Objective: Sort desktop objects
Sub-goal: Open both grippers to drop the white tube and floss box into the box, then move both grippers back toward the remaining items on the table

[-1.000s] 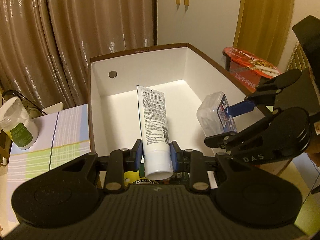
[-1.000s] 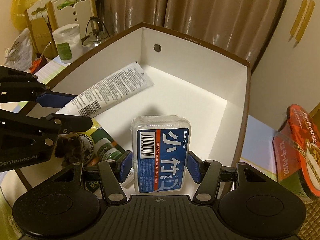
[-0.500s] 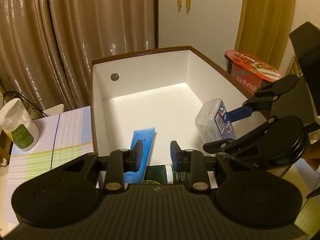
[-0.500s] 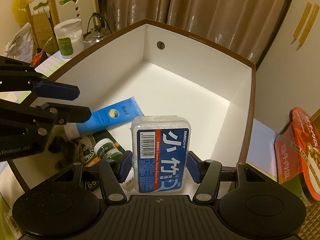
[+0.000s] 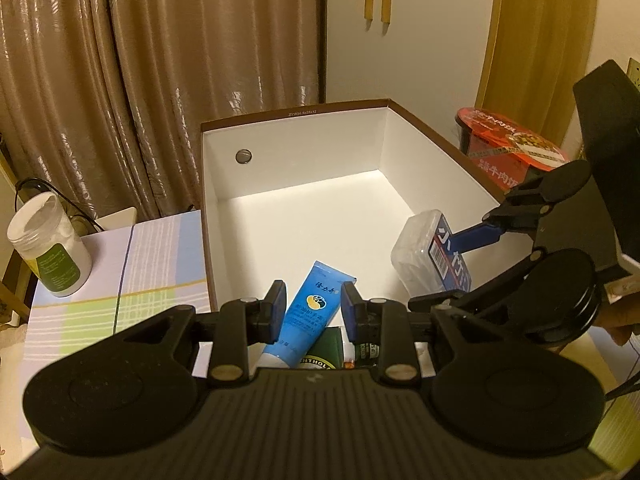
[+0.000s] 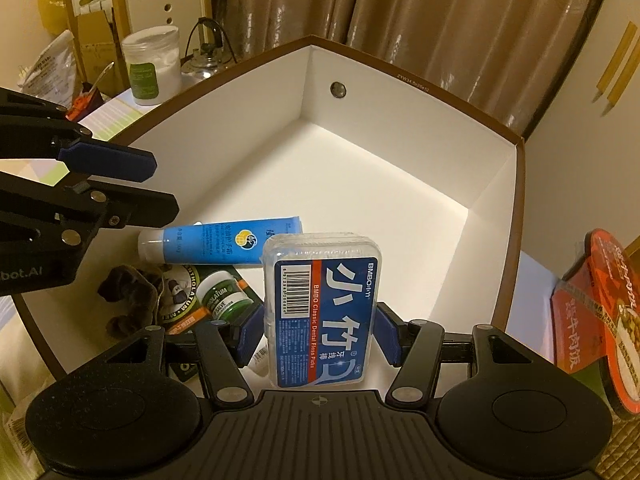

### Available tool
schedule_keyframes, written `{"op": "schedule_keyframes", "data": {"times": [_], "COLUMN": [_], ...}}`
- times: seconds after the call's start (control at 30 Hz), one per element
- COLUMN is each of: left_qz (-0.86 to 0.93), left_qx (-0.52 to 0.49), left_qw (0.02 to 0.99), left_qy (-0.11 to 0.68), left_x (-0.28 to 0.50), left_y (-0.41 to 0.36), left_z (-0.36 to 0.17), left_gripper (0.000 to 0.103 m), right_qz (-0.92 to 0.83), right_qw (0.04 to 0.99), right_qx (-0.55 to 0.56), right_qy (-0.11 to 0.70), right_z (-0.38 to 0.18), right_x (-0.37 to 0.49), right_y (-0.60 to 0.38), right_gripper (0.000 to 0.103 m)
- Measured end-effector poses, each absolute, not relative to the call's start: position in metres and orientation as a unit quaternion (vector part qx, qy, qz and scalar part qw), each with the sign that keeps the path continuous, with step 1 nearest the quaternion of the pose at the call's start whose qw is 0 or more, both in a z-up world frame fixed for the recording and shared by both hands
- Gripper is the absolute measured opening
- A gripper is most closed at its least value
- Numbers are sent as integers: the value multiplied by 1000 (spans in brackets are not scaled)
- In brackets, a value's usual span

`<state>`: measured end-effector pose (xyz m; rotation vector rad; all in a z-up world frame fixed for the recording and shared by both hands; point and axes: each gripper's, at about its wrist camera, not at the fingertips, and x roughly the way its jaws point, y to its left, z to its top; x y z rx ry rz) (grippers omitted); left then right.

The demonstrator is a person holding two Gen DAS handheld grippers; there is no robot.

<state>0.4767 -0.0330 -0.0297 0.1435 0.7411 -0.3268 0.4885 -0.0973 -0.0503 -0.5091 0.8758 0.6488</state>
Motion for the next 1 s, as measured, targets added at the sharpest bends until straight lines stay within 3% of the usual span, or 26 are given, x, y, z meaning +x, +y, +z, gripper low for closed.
{"op": "schedule_keyframes", "data": {"times": [0.53, 1.0], "left_qz": [-149, -148], "left_qx": [65, 60], "left_qw": [922, 928], "left_qy": [352, 337], "left_x": [464, 432], "left_y": [-24, -21], "left_z": [-18, 4], "left_gripper": [25, 25], "right_qz": [320, 325], "right_qw": [834, 855], "right_qx": [-243, -230], "right_qy": [378, 333], "right_z": [-32, 15], "right_x": [473, 430], "right_y": [-98, -119], "right_gripper": [58, 58]}}
